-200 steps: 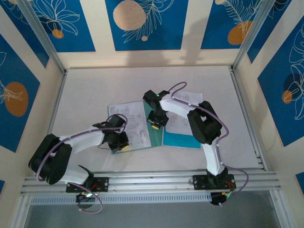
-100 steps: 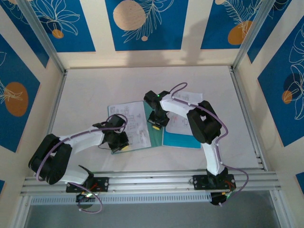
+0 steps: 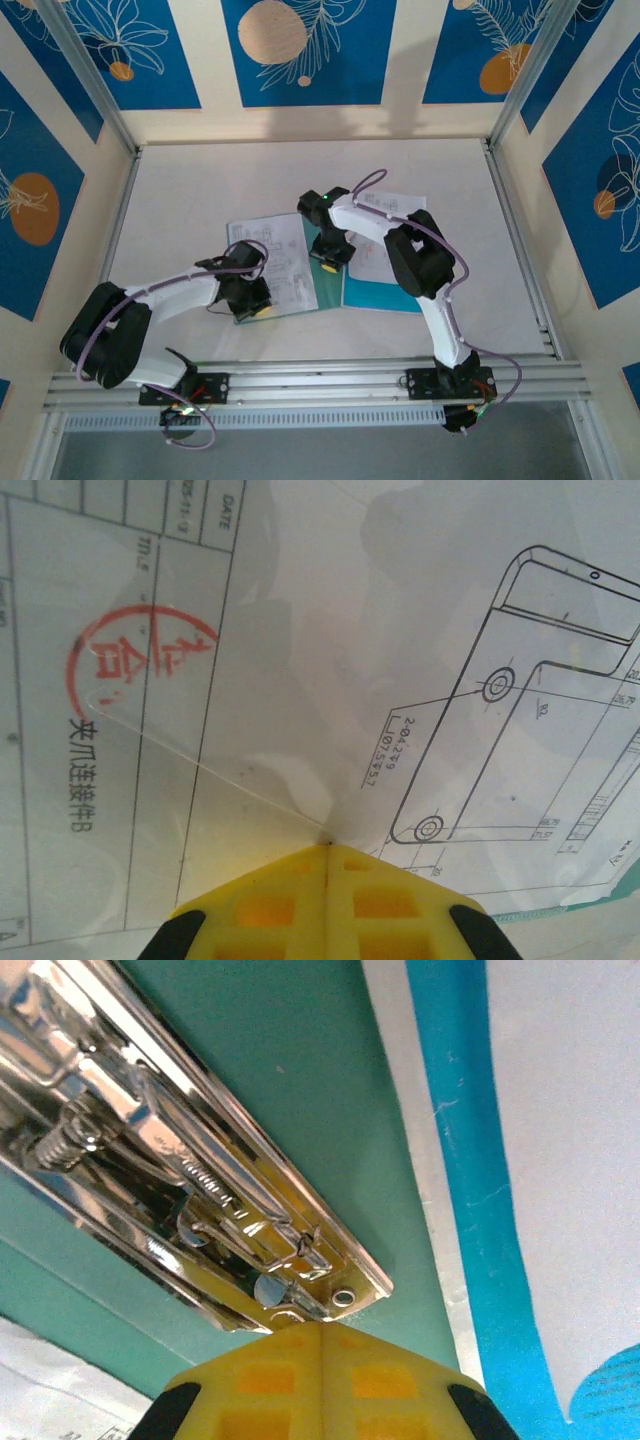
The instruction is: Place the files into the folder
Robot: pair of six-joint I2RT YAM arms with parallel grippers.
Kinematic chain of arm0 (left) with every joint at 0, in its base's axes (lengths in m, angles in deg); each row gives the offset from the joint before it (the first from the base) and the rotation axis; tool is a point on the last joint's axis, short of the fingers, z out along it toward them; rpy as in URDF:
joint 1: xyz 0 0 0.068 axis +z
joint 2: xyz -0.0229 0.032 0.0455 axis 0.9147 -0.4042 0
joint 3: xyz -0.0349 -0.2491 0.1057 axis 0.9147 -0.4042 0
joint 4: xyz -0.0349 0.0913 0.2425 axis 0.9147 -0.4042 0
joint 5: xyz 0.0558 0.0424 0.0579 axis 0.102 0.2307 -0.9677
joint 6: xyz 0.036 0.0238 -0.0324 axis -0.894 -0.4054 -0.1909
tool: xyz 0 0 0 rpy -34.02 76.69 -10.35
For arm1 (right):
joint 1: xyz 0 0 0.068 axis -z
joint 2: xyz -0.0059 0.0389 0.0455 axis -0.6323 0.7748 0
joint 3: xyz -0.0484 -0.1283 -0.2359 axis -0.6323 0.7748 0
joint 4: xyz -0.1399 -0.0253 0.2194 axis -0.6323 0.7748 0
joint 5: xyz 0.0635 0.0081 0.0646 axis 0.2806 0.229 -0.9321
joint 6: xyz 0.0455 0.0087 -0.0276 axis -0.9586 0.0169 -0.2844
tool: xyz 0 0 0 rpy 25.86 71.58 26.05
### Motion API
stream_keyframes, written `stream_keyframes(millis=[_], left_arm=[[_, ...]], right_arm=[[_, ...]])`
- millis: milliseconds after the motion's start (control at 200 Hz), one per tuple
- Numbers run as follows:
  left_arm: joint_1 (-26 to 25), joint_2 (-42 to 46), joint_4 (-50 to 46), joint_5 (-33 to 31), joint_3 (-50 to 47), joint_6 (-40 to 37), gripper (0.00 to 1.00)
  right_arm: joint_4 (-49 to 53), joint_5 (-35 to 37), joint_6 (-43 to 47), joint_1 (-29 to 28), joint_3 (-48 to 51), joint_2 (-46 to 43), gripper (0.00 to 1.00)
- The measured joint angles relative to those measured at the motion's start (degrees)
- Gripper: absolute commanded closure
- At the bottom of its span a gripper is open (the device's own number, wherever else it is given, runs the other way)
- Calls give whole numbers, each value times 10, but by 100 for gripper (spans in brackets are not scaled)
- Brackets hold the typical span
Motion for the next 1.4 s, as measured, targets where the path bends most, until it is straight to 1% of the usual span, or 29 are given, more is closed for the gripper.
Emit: stream_keyframes(millis=[265, 395, 495, 585, 725, 865, 985, 1250, 1400], left_arm=[[0, 1, -1, 0, -1, 0, 100], [0, 3, -3, -1, -1, 0, 100], [0, 4, -4, -2, -2, 0, 100], [0, 4, -3, -2, -2, 0, 100], [0, 4, -3, -2, -2, 0, 100], [0, 4, -3, -2, -2, 0, 100], [0, 4, -3, -2, -2, 0, 100], [0, 4, -3, -2, -2, 0, 100], [0, 4, -3, -2, -2, 0, 100]], right_arm=[[15, 6, 8, 2, -5, 3, 100], [15, 27, 21, -2, -7, -5, 100], [1, 42, 22, -5, -5, -33, 100], [-19, 43, 21, -7, 7, -78, 100], [-63, 19, 12, -9, 50, -130, 100], [-110, -21, -9, -10, 104, -130, 100], [-138, -48, -29, -9, 128, -129, 100], [-167, -63, -62, -9, 133, -125, 100], [-176, -64, -78, -5, 155, -121, 100]])
